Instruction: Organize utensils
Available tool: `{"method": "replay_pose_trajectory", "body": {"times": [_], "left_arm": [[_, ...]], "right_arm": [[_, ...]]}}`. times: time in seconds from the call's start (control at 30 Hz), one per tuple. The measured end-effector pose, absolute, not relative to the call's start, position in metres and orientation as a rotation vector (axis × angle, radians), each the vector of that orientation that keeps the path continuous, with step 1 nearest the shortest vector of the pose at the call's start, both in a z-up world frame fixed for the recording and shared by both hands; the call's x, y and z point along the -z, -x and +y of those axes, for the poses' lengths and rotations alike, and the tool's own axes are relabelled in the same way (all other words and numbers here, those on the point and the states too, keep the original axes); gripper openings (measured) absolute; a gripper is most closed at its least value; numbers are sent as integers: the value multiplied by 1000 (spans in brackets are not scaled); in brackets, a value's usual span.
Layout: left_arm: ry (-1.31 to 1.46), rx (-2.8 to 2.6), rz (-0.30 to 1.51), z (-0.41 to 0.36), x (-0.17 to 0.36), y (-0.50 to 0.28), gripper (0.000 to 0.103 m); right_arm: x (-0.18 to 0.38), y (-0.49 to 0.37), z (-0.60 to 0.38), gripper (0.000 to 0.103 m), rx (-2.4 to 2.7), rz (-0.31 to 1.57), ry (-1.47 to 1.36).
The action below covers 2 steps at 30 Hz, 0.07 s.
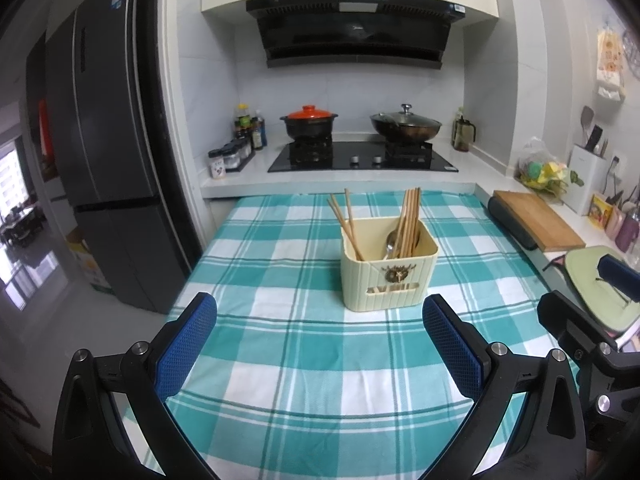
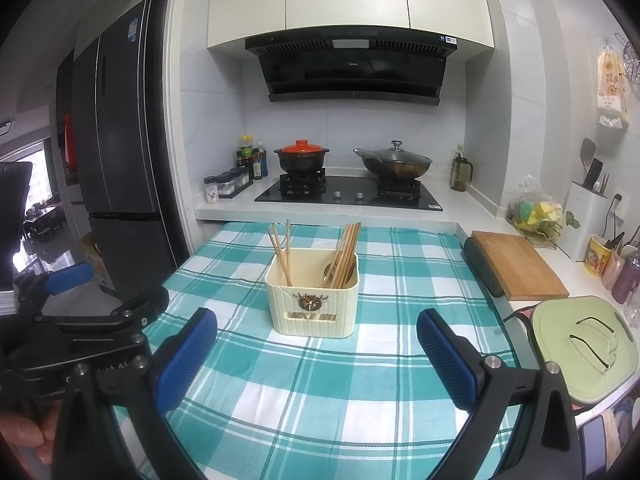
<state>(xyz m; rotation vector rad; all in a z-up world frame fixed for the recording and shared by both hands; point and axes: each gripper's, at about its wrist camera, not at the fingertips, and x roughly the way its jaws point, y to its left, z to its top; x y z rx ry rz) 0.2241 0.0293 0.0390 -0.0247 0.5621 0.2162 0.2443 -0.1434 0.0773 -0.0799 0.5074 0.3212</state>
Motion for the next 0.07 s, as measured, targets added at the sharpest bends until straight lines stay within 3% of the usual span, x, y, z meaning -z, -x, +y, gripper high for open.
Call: {"method": "replay_pose_trajectory", "body": {"times": [0.07], "left_arm": [[32,-219,558,29,-40,-225,103]], "right_arm": [[-77,-244,-144,102,-318,509,78]]}}
